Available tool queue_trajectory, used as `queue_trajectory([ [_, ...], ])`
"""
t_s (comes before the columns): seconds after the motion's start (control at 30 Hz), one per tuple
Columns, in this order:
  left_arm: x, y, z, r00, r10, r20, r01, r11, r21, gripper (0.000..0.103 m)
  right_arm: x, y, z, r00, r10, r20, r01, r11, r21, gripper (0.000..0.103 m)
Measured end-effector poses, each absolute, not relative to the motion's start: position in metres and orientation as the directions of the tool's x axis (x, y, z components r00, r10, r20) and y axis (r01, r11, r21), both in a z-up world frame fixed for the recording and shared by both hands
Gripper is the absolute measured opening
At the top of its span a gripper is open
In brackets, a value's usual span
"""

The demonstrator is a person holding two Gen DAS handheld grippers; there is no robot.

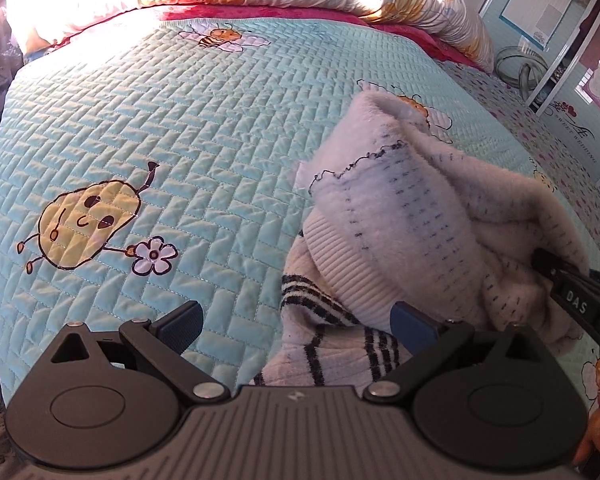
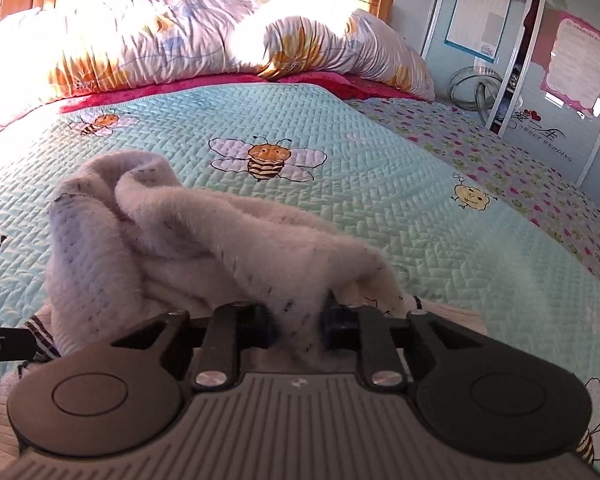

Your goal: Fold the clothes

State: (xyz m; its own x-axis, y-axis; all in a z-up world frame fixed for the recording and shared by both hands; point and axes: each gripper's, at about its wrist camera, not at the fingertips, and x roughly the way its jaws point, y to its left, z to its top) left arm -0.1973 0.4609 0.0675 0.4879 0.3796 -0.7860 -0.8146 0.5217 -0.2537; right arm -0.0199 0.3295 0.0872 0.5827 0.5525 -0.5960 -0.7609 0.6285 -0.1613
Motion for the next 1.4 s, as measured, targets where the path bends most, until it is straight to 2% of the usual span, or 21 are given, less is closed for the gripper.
queue_trajectory([
  [0.13,-0.208,0.466,0.072,0.495,0.39,-0.777,-0.826,0.488,-0.281,0.102,-0.049,0.308,0.102,0.652,0.554,-0.517,-0.729,0.647,-0.226,0.007],
  [0.3,-0.225,0.471,0.083,0.575,0.374,-0.728,-0.793,0.474,-0.382,0.102,-0.104,0.26,0.128,0.775,0.515,-0.367,-0.632,0.648,-0.425,0.003],
  [0.37,-0.229,0.469,0.089,0.614,0.36,-0.703,-0.766,0.485,-0.422,0.102,-0.114,0.234,0.135,0.81,0.474,-0.346,-0.586,0.668,-0.458,0.003],
  [0.53,-0.226,0.458,0.096,0.638,0.322,-0.699,-0.733,0.533,-0.424,0.103,-0.118,0.175,0.128,0.856,0.35,-0.381,-0.501,0.743,-0.444,0.003],
  [0.7,-0.218,0.444,0.098,0.733,0.153,-0.663,-0.584,0.641,-0.498,0.103,-0.14,0.136,0.112,0.843,0.313,-0.438,-0.492,0.777,-0.392,0.003],
  [0.77,-0.215,0.431,0.1,0.753,0.109,-0.649,-0.525,0.695,-0.492,0.103,-0.149,0.128,0.101,0.829,0.304,-0.47,-0.499,0.781,-0.375,0.003],
  [0.9,-0.199,0.395,0.104,0.748,0.129,-0.651,-0.453,0.816,-0.359,0.103,-0.154,0.117,0.082,0.794,0.304,-0.526,-0.505,0.812,-0.293,0.003],
  [1.03,-0.178,0.369,0.093,0.709,0.21,-0.673,-0.434,0.882,-0.182,0.102,-0.154,0.114,0.076,0.775,0.323,-0.544,-0.504,0.835,-0.221,0.003],
  [1.07,-0.175,0.367,0.088,0.709,0.222,-0.669,-0.429,0.889,-0.159,0.098,-0.155,0.115,0.075,0.772,0.328,-0.544,-0.505,0.836,-0.214,0.003],
  [1.13,-0.17,0.365,0.08,0.713,0.233,-0.662,-0.415,0.9,-0.13,0.072,-0.155,0.114,0.072,0.767,0.336,-0.546,-0.507,0.839,-0.197,0.003],
  [1.17,-0.171,0.366,0.078,0.722,0.209,-0.659,-0.4,0.904,-0.152,0.051,-0.155,0.112,0.069,0.762,0.338,-0.552,-0.508,0.84,-0.189,0.003],
  [1.23,-0.174,0.361,0.079,0.738,0.201,-0.644,-0.376,0.915,-0.145,0.036,-0.154,0.108,0.063,0.755,0.339,-0.562,-0.507,0.845,-0.172,0.003],
  [1.27,-0.176,0.353,0.083,0.749,0.212,-0.628,-0.354,0.929,-0.108,0.023,-0.153,0.105,0.059,0.753,0.339,-0.564,-0.505,0.847,-0.164,0.003],
  [1.33,-0.181,0.337,0.089,0.771,0.224,-0.596,-0.307,0.951,-0.039,0.016,-0.153,0.1,0.059,0.774,0.331,-0.54,-0.491,0.853,-0.18,0.003],
  [1.4,-0.189,0.323,0.101,0.797,0.192,-0.573,-0.253,0.967,-0.029,0.013,-0.155,0.094,0.065,0.805,0.317,-0.501,-0.464,0.863,-0.2,0.003],
])
